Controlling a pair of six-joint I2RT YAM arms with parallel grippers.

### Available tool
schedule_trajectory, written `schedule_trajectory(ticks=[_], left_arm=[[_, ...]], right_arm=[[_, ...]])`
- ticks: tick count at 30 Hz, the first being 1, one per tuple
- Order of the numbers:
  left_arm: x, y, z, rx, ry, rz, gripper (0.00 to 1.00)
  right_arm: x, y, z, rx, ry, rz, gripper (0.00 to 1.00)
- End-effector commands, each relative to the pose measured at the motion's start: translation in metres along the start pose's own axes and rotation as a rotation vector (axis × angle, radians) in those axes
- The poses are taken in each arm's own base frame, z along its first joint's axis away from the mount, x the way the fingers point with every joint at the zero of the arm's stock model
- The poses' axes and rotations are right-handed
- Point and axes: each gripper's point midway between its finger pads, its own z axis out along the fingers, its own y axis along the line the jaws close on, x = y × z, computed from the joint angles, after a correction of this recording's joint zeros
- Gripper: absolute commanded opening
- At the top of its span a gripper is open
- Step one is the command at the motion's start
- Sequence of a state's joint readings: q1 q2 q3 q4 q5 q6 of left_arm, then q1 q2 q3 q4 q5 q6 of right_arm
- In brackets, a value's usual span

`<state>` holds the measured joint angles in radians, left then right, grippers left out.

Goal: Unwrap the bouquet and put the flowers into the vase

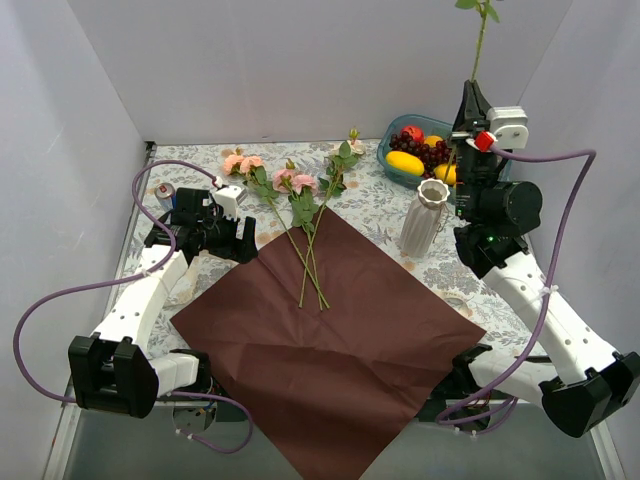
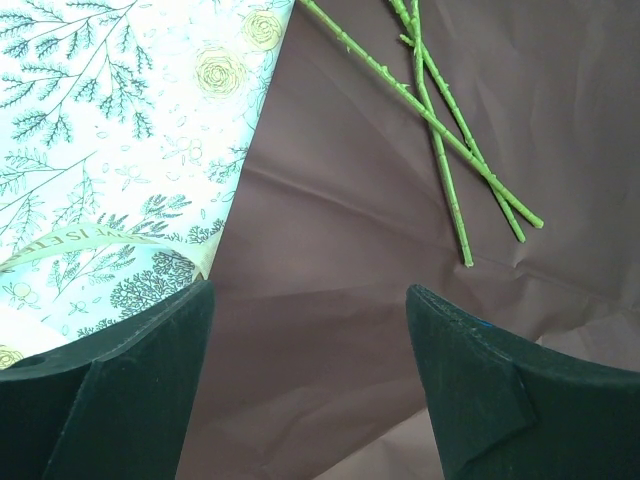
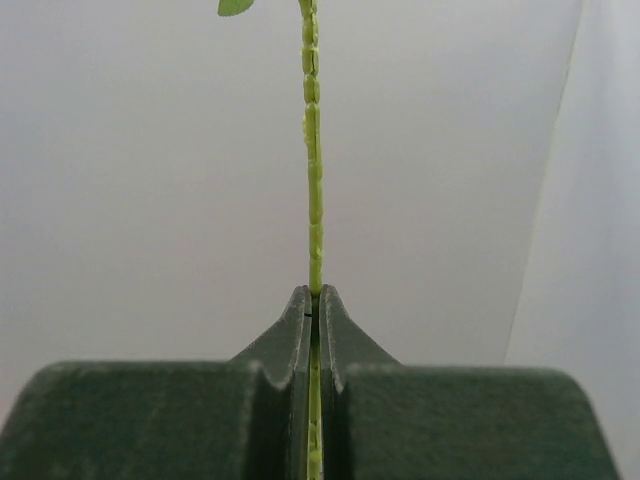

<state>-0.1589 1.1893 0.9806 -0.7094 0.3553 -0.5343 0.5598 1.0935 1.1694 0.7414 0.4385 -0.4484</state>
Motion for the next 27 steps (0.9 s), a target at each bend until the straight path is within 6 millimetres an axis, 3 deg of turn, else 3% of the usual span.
schedule_trajectory(ticks=[1,18,27], left_arm=[[-0.017,-0.006,-0.015,0.015,-0.057,0.040,0.77],[-0.022,-0.005,-0.014,0.019,-0.040,0.059,0.77],[-0.026,-0.006,-0.013,0.034,-0.035,0.054,0.77]], right_arm=[[-0.023,-0.020,-0.003,0.044,-0.113,0.026,0.01],[0.034,-0.027,-0.009,0.057,-0.113,0.096,0.01],[0.071,-0.019,-0.019,0.041,-0.062,0.125,0.01]])
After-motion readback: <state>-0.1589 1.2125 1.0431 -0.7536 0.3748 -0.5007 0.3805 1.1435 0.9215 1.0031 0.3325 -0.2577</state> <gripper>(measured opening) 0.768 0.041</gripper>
